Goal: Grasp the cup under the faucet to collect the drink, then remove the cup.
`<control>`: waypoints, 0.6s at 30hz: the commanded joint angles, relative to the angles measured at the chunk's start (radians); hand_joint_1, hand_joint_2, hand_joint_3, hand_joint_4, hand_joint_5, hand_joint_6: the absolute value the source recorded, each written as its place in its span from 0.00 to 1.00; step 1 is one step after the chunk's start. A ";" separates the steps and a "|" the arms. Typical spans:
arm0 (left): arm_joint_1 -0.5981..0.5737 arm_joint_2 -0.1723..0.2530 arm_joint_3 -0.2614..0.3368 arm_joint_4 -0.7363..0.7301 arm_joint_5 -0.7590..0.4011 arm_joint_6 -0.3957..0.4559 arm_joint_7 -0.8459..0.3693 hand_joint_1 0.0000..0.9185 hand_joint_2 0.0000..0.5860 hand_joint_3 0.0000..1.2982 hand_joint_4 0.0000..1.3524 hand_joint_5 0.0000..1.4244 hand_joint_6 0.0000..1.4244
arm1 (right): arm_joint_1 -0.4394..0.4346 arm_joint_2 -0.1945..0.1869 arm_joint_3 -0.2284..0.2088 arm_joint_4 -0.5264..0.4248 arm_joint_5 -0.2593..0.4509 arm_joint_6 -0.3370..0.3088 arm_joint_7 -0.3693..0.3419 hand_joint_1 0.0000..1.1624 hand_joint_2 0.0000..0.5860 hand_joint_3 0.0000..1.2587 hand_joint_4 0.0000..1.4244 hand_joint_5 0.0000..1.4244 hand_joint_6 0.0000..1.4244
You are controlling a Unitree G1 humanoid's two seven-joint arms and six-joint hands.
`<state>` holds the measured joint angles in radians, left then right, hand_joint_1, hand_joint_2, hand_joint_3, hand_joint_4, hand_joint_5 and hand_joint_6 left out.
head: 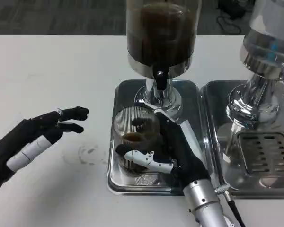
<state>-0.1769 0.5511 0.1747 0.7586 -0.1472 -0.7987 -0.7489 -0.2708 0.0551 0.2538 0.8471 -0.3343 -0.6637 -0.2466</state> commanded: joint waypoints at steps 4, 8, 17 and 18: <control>0.011 0.015 -0.009 -0.001 0.009 -0.004 0.005 0.00 0.12 0.21 0.17 0.23 0.17 | 0.066 0.005 0.000 -0.007 -0.061 -0.018 -0.159 0.74 0.32 0.35 0.47 0.57 0.82; 0.009 0.014 -0.011 0.002 0.009 -0.005 0.004 0.00 0.12 0.21 0.17 0.23 0.17 | 0.084 0.004 -0.002 -0.028 -0.086 -0.038 -0.227 0.74 0.31 0.39 0.51 0.62 0.87; -0.009 0.007 -0.020 0.011 0.010 -0.006 0.000 0.00 0.11 0.21 0.17 0.23 0.17 | 0.134 -0.005 -0.014 -0.094 -0.112 -0.077 -0.313 0.77 0.25 0.47 0.57 0.70 0.95; -0.011 0.007 -0.022 0.012 0.010 -0.006 0.000 0.00 0.11 0.21 0.17 0.23 0.17 | 0.145 -0.005 -0.017 -0.109 -0.111 -0.081 -0.319 0.78 0.24 0.48 0.58 0.70 0.96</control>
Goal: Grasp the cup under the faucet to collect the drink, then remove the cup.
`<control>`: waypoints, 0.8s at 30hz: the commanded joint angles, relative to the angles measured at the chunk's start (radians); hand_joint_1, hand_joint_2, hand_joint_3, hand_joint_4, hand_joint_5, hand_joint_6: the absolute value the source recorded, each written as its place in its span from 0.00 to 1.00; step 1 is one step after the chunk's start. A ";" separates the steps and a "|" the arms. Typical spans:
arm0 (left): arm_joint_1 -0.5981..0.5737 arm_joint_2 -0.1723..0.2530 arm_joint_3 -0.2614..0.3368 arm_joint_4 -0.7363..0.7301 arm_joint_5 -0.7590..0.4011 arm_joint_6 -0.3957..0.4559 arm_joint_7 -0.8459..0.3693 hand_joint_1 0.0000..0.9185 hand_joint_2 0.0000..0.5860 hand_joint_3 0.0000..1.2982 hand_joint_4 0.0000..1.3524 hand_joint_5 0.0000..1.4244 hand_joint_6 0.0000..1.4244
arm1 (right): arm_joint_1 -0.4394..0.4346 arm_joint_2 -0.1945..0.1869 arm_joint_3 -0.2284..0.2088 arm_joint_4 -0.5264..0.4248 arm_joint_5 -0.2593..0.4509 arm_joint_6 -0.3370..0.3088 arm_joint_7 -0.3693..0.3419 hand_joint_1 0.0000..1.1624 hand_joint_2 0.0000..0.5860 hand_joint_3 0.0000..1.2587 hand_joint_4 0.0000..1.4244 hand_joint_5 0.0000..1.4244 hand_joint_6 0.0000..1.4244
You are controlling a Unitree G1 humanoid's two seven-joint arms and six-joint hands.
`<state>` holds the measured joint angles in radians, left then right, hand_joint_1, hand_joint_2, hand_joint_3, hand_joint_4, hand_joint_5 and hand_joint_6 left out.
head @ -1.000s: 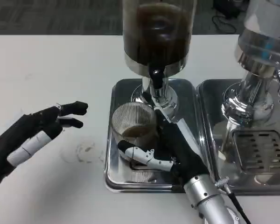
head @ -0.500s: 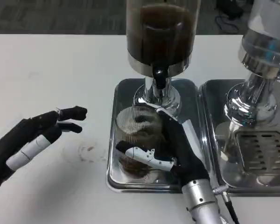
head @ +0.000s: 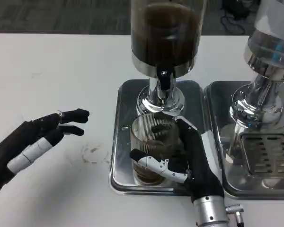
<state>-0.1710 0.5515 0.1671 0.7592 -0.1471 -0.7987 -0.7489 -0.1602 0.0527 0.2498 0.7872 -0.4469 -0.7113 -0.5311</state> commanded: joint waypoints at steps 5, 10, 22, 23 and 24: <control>-0.028 0.005 -0.027 0.021 0.009 -0.009 0.000 0.00 0.11 0.21 0.17 0.23 0.17 | 0.079 -0.008 -0.023 -0.122 -0.003 -0.044 -0.055 0.80 0.18 0.52 0.61 0.74 0.99; -0.039 0.004 -0.034 0.032 0.009 -0.015 -0.001 0.00 0.12 0.21 0.17 0.23 0.17 | 0.125 -0.017 -0.035 -0.199 -0.005 -0.044 -0.058 0.82 0.17 0.54 0.62 0.75 1.00; -0.045 -0.003 -0.052 0.023 0.012 -0.041 -0.004 0.00 0.13 0.21 0.17 0.23 0.17 | 0.257 -0.035 -0.072 -0.407 -0.032 -0.011 -0.050 0.85 0.13 0.60 0.67 0.78 1.00; -0.043 -0.002 -0.055 0.014 0.015 -0.048 -0.002 0.00 0.13 0.21 0.17 0.22 0.17 | 0.270 -0.036 -0.074 -0.427 -0.034 -0.008 -0.047 0.85 0.12 0.61 0.67 0.78 1.00; -0.039 0.001 -0.058 0.002 0.017 -0.059 0.000 0.00 0.13 0.21 0.16 0.22 0.16 | 0.280 -0.036 -0.077 -0.443 -0.035 -0.005 -0.044 0.85 0.11 0.61 0.68 0.79 1.00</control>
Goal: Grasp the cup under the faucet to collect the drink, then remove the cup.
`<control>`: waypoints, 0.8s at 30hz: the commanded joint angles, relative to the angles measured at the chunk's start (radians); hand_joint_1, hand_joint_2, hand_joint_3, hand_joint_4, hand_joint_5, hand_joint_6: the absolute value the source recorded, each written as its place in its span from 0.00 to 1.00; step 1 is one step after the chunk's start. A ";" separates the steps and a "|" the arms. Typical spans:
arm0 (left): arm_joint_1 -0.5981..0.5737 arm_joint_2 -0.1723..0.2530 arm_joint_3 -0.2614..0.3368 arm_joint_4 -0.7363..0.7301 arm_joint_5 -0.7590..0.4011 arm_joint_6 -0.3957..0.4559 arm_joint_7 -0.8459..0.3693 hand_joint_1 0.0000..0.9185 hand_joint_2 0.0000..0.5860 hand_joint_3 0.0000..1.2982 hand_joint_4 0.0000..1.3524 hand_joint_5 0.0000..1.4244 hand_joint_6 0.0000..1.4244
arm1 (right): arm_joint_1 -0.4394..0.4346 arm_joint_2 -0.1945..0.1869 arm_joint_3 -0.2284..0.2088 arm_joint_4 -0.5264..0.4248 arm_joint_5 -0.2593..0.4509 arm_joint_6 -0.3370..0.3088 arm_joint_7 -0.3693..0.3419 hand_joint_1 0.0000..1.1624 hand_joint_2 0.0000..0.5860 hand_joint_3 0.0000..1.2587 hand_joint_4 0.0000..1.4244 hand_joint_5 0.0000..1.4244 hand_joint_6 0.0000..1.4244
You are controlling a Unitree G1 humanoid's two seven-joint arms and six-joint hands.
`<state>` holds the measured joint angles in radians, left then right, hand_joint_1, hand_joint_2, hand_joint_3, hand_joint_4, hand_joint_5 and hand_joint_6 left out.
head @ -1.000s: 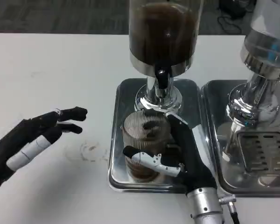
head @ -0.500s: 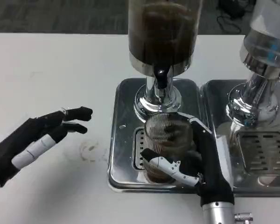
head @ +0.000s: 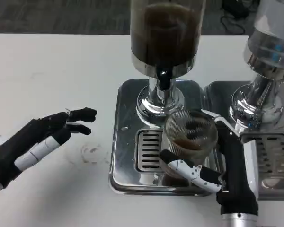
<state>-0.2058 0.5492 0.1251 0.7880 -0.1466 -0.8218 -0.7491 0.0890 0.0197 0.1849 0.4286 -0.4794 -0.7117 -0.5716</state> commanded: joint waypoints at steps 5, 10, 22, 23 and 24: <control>0.044 0.020 -0.024 -0.153 -0.001 -0.077 -0.003 0.00 0.13 0.20 0.15 0.21 0.16 | 0.090 -0.012 -0.023 -0.191 0.010 0.018 0.038 0.88 0.08 0.65 0.69 0.79 1.00; 0.102 0.041 -0.020 -0.288 -0.027 -0.084 -0.010 0.00 0.13 0.20 0.15 0.21 0.16 | 0.136 -0.019 -0.033 -0.282 0.026 0.044 0.083 0.89 0.07 0.66 0.71 0.80 1.00; 0.201 0.121 -0.016 -0.456 -0.035 -0.148 -0.016 0.00 0.11 0.18 0.12 0.18 0.14 | 0.215 -0.056 -0.057 -0.453 0.018 0.081 0.158 0.90 0.07 0.69 0.73 0.81 1.00; 0.209 0.126 -0.016 -0.467 -0.036 -0.152 -0.015 0.00 0.11 0.18 0.11 0.17 0.14 | 0.222 -0.059 -0.059 -0.470 0.022 0.084 0.168 0.90 0.07 0.69 0.73 0.81 1.00; 0.216 0.132 -0.017 -0.478 -0.036 -0.156 -0.014 0.00 0.11 0.18 0.11 0.17 0.14 | 0.229 -0.063 -0.061 -0.485 0.029 0.086 0.179 0.90 0.08 0.69 0.73 0.81 1.00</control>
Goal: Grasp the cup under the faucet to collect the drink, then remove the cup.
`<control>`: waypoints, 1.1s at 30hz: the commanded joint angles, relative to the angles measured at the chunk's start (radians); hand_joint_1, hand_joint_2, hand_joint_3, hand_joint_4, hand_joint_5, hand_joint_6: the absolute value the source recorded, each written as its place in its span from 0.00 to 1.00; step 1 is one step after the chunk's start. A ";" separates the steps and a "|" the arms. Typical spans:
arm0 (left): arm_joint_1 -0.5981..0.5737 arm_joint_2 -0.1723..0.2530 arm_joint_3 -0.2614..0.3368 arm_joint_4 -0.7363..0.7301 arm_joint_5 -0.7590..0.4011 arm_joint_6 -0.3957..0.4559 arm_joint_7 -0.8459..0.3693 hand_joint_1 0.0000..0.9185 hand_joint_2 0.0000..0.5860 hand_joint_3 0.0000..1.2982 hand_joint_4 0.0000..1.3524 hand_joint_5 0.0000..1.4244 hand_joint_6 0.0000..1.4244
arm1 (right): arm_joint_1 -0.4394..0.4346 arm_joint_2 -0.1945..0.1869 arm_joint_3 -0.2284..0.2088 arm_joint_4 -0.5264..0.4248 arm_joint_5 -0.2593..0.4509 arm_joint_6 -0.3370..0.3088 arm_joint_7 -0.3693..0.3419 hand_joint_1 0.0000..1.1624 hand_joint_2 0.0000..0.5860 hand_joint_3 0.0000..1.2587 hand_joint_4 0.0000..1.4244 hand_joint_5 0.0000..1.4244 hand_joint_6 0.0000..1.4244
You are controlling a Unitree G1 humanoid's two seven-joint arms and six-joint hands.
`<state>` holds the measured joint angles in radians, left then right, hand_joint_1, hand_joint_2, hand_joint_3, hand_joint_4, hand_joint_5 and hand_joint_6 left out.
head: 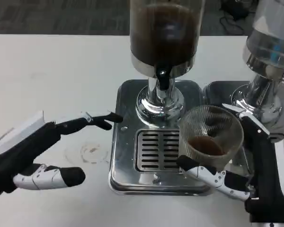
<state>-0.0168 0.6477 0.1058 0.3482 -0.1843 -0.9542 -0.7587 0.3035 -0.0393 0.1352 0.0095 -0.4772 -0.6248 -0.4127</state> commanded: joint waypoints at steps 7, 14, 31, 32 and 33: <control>0.073 0.071 -0.007 -0.099 0.001 -0.068 -0.013 0.00 0.11 0.16 0.09 0.14 0.12 | 0.054 -0.016 -0.027 -0.144 0.056 0.023 0.079 0.90 0.08 0.70 0.74 0.82 1.00; 0.132 0.112 -0.003 -0.159 -0.001 -0.109 -0.012 0.00 0.09 0.15 0.08 0.12 0.10 | 0.102 -0.018 -0.046 -0.212 0.084 0.042 0.128 0.91 0.08 0.71 0.74 0.83 1.00; 0.247 0.179 0.080 -0.255 -0.008 -0.232 0.024 0.00 0.07 0.10 0.00 0.00 0.04 | 0.225 -0.034 -0.089 -0.343 0.131 0.049 0.215 0.91 0.09 0.71 0.75 0.83 1.00; 0.249 0.179 0.085 -0.257 -0.005 -0.240 0.026 0.00 0.07 0.10 0.00 0.00 0.04 | 0.228 -0.035 -0.091 -0.348 0.135 0.051 0.219 0.91 0.09 0.71 0.75 0.83 1.00; 0.251 0.180 0.088 -0.259 -0.001 -0.249 0.028 0.00 0.07 0.10 0.00 0.00 0.04 | 0.228 -0.038 -0.093 -0.354 0.138 0.056 0.226 0.91 0.09 0.71 0.75 0.83 1.00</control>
<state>0.2253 0.7973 0.1762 0.1036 -0.1928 -1.1706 -0.7518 0.5284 -0.0783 0.0517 -0.2958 -0.3649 -0.5671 -0.1957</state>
